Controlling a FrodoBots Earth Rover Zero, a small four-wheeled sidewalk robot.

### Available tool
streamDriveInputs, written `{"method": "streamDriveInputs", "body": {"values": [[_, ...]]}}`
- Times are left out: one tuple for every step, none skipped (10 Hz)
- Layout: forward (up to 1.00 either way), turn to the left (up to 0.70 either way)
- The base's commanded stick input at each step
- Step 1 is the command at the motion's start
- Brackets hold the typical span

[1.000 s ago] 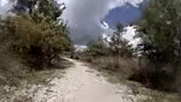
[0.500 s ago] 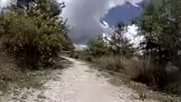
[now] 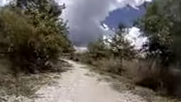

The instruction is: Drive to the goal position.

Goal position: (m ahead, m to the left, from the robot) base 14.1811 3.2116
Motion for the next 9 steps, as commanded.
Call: {"method": "streamDriveInputs", "body": {"values": [[0.50,0.00],[0.50,0.00],[0.50,0.00],[0.50,0.00],[0.50,0.00],[0.50,0.00],[0.50,0.00],[0.50,0.00],[0.50,0.00]]}}
